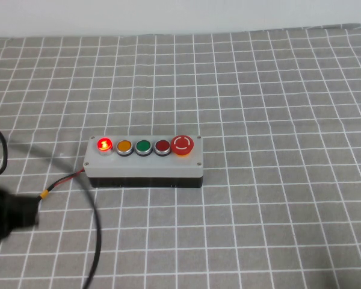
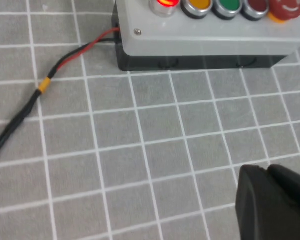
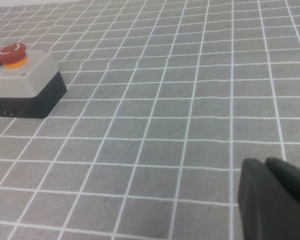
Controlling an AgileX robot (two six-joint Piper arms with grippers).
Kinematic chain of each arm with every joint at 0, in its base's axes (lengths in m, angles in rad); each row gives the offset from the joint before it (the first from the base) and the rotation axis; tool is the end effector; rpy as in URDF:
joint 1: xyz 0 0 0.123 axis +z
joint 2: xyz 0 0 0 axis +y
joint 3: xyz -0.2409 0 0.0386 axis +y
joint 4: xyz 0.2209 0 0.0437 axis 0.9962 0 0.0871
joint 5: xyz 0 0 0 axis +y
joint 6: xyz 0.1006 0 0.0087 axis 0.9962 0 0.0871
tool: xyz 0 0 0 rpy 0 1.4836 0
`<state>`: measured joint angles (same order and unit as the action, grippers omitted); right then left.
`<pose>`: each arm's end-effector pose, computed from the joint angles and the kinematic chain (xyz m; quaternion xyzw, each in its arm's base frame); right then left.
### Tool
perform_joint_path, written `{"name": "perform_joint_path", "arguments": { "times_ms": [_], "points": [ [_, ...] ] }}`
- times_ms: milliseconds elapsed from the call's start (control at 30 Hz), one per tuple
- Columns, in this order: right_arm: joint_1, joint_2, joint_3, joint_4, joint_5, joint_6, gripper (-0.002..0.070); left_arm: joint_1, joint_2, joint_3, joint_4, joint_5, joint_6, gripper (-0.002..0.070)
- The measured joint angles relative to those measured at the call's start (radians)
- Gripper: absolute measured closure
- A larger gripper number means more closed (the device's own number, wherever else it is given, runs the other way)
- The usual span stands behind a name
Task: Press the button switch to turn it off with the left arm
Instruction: Press the button to turn off
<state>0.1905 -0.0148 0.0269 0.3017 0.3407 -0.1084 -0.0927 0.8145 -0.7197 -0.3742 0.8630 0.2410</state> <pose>0.0740 0.0245 0.1740 -0.0358 0.7889 0.1504 0.5947 0.1486 -0.0420 0.2753 0.0891 0.9209 -0.1488 0.3490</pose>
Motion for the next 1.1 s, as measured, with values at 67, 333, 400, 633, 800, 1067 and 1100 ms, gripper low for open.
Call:
{"name": "perform_joint_path", "arguments": {
  "times_ms": [67,333,400,633,800,1067,1100],
  "points": [
    [0.0,0.0,0.0,0.0,0.0,0.0,0.0694,0.0,0.087,-0.068,0.002,0.022,0.008,0.0678],
    [0.0,0.0,0.0,0.0,0.0,0.0,0.0694,-0.093,0.445,-0.31,0.094,0.045,0.017,0.0678],
    [0.0,0.0,0.0,0.0,0.0,0.0,0.0694,-0.14,0.532,-0.373,0.135,0.071,0.004,0.0678],
    [0.0,0.0,0.0,0.0,0.0,0.0,0.0694,-0.215,0.749,-0.582,0.187,0.109,-0.009,0.0678],
    [0.0,0.0,0.0,0.0,0.0,0.0,0.0694,-0.219,0.863,-0.718,0.229,0.139,-0.021,0.0678],
    [0.0,0.0,0.0,0.0,0.0,0.0,0.0694,-0.219,1.022,-0.803,0.374,0.16,-0.078,0.0678],
    [0.0,0.0,0.0,0.0,0.0,0.0,0.0694,-0.219,1.037,-0.803,0.374,0.16,-0.08,0.0678]
  ]
}}
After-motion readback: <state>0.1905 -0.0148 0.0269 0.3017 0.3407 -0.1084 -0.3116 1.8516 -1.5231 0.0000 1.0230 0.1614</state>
